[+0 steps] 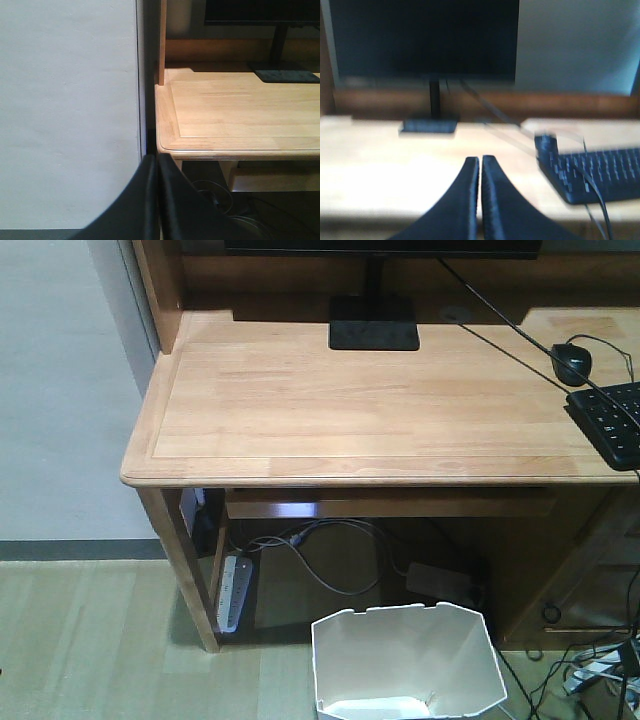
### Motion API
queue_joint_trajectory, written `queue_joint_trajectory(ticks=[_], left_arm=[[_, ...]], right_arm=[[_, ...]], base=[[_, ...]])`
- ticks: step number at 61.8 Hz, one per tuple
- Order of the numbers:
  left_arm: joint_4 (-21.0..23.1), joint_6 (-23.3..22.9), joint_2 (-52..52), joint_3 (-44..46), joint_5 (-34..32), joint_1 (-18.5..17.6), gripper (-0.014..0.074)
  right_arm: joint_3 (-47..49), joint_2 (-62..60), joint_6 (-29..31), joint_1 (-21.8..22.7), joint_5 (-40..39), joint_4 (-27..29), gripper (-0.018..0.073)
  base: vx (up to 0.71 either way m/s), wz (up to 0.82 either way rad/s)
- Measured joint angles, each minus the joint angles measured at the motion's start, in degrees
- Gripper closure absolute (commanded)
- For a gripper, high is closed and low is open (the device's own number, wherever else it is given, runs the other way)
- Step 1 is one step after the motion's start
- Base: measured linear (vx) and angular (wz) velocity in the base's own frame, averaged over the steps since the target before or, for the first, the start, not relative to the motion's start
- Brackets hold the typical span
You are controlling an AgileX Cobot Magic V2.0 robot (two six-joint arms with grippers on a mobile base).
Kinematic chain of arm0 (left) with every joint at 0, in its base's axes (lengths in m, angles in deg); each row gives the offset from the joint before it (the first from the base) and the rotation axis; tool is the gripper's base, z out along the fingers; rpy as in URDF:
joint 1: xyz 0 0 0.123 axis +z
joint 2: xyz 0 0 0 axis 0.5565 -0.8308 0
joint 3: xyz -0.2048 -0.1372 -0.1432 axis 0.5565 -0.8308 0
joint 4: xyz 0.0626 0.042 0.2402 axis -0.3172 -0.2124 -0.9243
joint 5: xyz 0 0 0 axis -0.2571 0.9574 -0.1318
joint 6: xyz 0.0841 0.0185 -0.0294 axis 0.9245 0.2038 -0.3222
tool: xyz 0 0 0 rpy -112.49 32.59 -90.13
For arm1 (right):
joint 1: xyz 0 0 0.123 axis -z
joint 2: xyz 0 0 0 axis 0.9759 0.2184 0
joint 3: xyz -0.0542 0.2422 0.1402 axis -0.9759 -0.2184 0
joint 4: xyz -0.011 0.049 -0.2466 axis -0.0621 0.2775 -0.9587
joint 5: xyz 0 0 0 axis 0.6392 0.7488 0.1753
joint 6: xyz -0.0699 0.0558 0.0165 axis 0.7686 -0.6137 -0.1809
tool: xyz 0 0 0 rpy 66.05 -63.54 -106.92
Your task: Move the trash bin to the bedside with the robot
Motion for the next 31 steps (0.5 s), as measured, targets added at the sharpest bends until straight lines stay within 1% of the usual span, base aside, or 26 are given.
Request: queue_joint_trajectory(ticks=[4,8,15,22,31], left_arm=[[0.00,0.00,0.00,0.00,0.00,0.00,0.0602],[0.00,0.00,0.00,0.00,0.00,0.00,0.0602],[0.00,0.00,0.00,0.00,0.00,0.00,0.0602],[0.00,0.00,0.00,0.00,0.00,0.00,0.0602],[0.00,0.00,0.00,0.00,0.00,0.00,0.0602]], right_arm=[[0.00,0.00,-0.57,0.00,-0.81,0.00,0.0570],[0.66,0.00,-0.64,0.00,0.01,0.00,0.0570],[3.90,1.05,-0.59,0.00,0.79,0.00,0.0570],[8.57,6.62,-0.59,0.00,1.36,0.00,0.0570],[15.45,15.74,-0.59,0.00,6.07,0.24,0.0570]], base=[[0.00,0.00],[0.00,0.00],[0.00,0.00],[0.00,0.00],[0.00,0.00]])
